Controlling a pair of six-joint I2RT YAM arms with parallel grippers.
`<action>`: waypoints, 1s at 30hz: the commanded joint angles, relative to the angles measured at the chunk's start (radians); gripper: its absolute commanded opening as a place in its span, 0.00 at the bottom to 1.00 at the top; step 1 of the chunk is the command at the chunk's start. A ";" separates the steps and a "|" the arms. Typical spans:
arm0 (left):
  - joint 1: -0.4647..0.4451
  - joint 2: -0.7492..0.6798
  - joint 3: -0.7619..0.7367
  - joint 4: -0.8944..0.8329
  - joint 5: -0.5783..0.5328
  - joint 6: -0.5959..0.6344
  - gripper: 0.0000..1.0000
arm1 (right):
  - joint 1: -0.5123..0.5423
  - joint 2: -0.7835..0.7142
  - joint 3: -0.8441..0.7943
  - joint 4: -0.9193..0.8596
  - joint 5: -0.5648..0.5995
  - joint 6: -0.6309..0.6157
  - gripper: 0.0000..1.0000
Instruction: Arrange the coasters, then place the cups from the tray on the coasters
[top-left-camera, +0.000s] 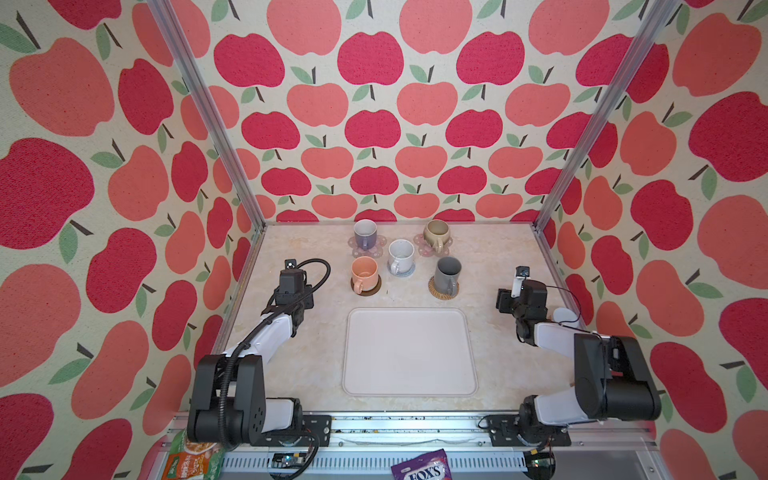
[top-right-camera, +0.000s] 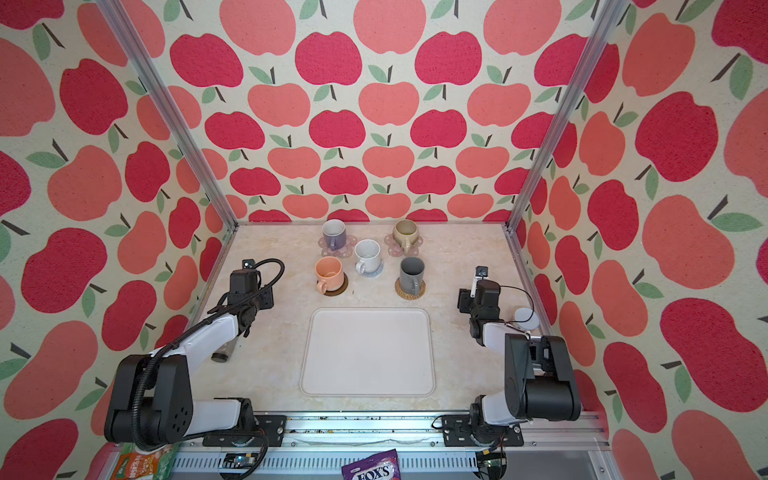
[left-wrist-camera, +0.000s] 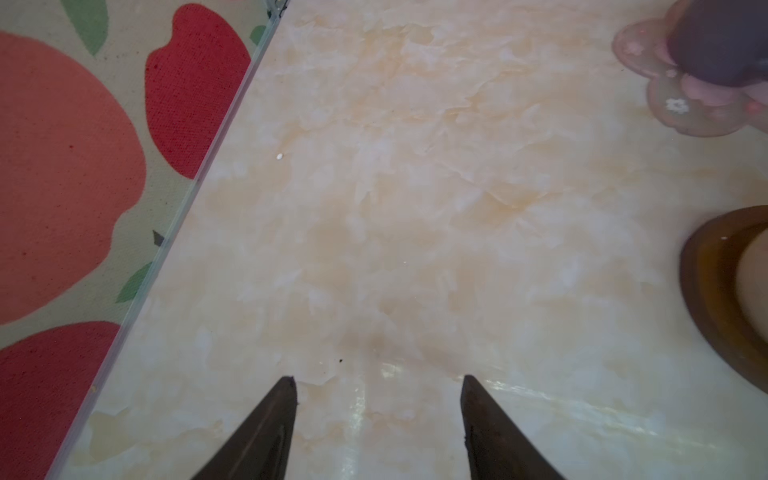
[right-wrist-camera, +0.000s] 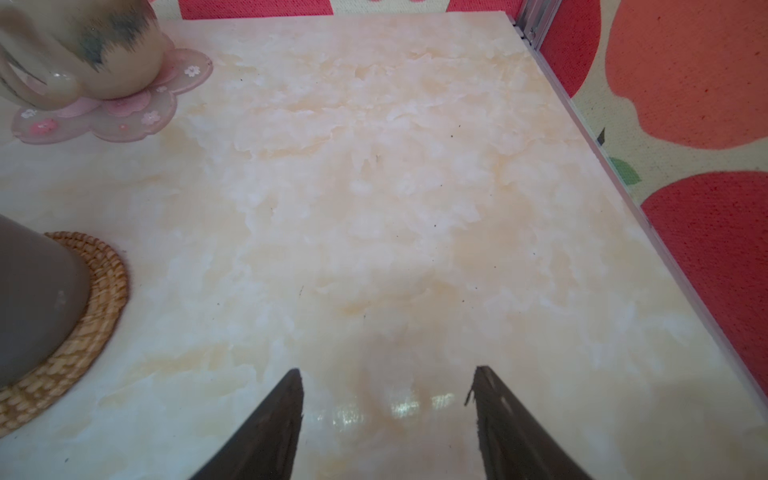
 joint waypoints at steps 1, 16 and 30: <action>0.042 0.041 -0.088 0.351 -0.009 0.007 0.68 | -0.003 0.027 -0.049 0.251 -0.031 -0.055 0.69; 0.044 0.268 -0.282 0.990 0.126 0.066 1.00 | 0.006 0.133 -0.143 0.526 0.024 -0.054 0.99; 0.047 0.268 -0.240 0.905 0.083 0.046 0.99 | 0.039 0.139 -0.125 0.502 0.100 -0.078 0.99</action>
